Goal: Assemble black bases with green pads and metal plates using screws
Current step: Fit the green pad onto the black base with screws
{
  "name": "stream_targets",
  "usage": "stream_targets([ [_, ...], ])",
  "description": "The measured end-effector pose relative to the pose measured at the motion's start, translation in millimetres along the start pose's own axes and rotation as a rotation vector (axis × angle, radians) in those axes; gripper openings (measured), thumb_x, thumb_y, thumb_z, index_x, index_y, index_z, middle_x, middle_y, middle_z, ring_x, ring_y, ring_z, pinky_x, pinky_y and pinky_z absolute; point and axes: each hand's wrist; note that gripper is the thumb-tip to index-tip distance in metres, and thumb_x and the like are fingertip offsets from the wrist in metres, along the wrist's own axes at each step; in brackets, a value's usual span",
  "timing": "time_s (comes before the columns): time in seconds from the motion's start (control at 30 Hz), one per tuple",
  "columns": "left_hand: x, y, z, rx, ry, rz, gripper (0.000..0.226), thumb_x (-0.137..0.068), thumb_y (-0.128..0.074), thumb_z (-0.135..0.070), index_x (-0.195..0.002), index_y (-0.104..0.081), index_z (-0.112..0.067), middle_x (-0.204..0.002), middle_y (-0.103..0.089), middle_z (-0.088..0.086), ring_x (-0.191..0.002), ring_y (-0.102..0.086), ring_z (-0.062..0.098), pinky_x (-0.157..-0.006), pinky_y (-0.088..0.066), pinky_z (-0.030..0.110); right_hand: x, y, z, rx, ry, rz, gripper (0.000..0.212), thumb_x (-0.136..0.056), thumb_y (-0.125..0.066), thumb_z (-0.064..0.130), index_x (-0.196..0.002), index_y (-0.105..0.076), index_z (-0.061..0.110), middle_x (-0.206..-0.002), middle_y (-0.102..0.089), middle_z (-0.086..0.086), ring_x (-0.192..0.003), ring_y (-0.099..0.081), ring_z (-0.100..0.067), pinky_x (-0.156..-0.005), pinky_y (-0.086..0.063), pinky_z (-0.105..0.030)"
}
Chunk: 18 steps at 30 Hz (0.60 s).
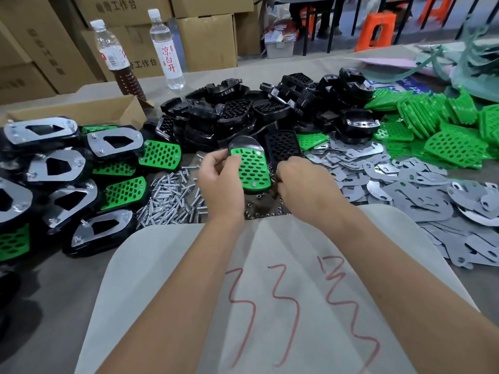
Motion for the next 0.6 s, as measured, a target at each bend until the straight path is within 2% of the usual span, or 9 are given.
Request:
stream_targets([
  [0.03, -0.1, -0.1, 1.0, -0.021, -0.019, 0.018, 0.012, -0.084, -0.067, -0.015, -0.095, -0.070, -0.011, -0.082, -0.070, -0.004, -0.077, -0.065, 0.012, -0.070, -0.056, 0.031, -0.8, -2.2, -2.4, -0.055, -0.025, -0.044, 0.012, -0.098, -0.056, 0.008, -0.091, -0.048, 0.015, -0.096, -0.058, -0.006, -0.088, -0.060, -0.033, -0.068, -0.040, -0.038],
  [0.1, -0.3, -0.7, 2.3, -0.056, -0.042, 0.052, 0.006, -0.088, -0.068, -0.010, -0.091, -0.070, -0.016, -0.074, -0.069, -0.012, -0.073, -0.064, 0.006, -0.070, -0.053, 0.027, -1.6, -4.8, -7.5, -0.320, -0.099, -0.205, 0.007, -0.100, -0.061, 0.011, -0.095, -0.057, 0.011, -0.086, -0.063, -0.005, -0.079, -0.059, -0.025, -0.069, -0.042, -0.033],
  [0.17, 0.5, -0.8, 3.3, -0.095, -0.047, 0.103, 0.007, -0.089, -0.070, -0.009, -0.091, -0.071, -0.016, -0.072, -0.070, -0.012, -0.071, -0.066, 0.004, -0.069, -0.053, 0.024, -1.2, -2.2, -7.6, -0.604, -0.154, -0.442, 0.005, -0.099, -0.067, 0.012, -0.101, -0.062, 0.011, -0.075, -0.062, 0.004, -0.070, -0.058, -0.012, -0.067, -0.042, -0.021],
  [0.2, 2.1, -0.8, 2.7, -0.100, -0.040, 0.135, 0.006, -0.087, -0.071, -0.012, -0.092, -0.071, -0.016, -0.073, -0.071, -0.010, -0.072, -0.067, 0.007, -0.069, -0.055, 0.026, 0.0, 0.0, -6.7, -0.716, -0.160, -0.537, 0.006, -0.098, -0.067, 0.011, -0.104, -0.065, 0.011, -0.074, -0.063, 0.006, -0.067, -0.060, -0.009, -0.067, -0.045, -0.018],
  [0.23, 4.0, -1.2, 1.5, -0.103, -0.032, 0.163, 0.008, -0.083, -0.073, -0.017, -0.091, -0.071, -0.018, -0.074, -0.072, -0.006, -0.072, -0.068, 0.010, -0.069, -0.056, 0.028, 0.9, 1.4, -5.9, -0.835, -0.152, -0.589, 0.007, -0.098, -0.067, 0.009, -0.105, -0.067, 0.011, -0.075, -0.066, 0.004, -0.066, -0.064, -0.009, -0.066, -0.050, -0.020],
  [0.33, 7.8, -2.2, -0.3, -0.156, -0.037, 0.236, 0.014, -0.076, -0.074, -0.026, -0.089, -0.071, -0.022, -0.072, -0.074, -0.003, -0.071, -0.071, 0.013, -0.069, -0.057, 0.030, 5.4, 1.1, -1.5, -1.083, -0.113, -0.584, 0.007, -0.097, -0.067, 0.007, -0.099, -0.072, 0.011, -0.081, -0.074, -0.003, -0.068, -0.073, -0.016, -0.058, -0.058, -0.030],
  [0.47, 10.8, -1.1, -2.0, -0.188, -0.089, 0.329, 0.013, -0.084, -0.075, -0.016, -0.091, -0.068, -0.024, -0.066, -0.071, -0.006, -0.064, -0.067, 0.007, -0.062, -0.055, 0.021, 4.3, -0.9, 0.0, -1.056, -0.098, -0.641, 0.004, -0.090, -0.079, 0.015, -0.087, -0.076, 0.016, -0.079, -0.074, 0.006, -0.077, -0.071, -0.013, -0.073, -0.057, -0.031],
  [0.53, 12.1, -1.0, -3.4, -0.214, -0.122, 0.365, 0.015, -0.085, -0.075, -0.014, -0.092, -0.067, -0.025, -0.064, -0.069, -0.005, -0.061, -0.063, 0.007, -0.061, -0.053, 0.020, 4.5, -1.8, 0.3, -1.129, -0.113, -0.632, 0.005, -0.089, -0.080, 0.015, -0.086, -0.076, 0.015, -0.077, -0.073, 0.004, -0.070, -0.068, -0.013, -0.065, -0.056, -0.032],
  [0.6, 13.8, -1.4, -5.1, -0.228, -0.148, 0.385, 0.016, -0.086, -0.075, -0.012, -0.091, -0.067, -0.025, -0.064, -0.069, -0.002, -0.063, -0.063, 0.010, -0.062, -0.053, 0.026, 4.6, -2.8, 0.4, -1.187, -0.107, -0.594, 0.005, -0.090, -0.079, 0.013, -0.087, -0.075, 0.013, -0.074, -0.072, -0.001, -0.060, -0.065, -0.014, -0.057, -0.054, -0.028],
])
Point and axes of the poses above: each hand's wrist, its own x-axis away from the middle knuckle, its own y-axis out of the back of the hand, z = x × y
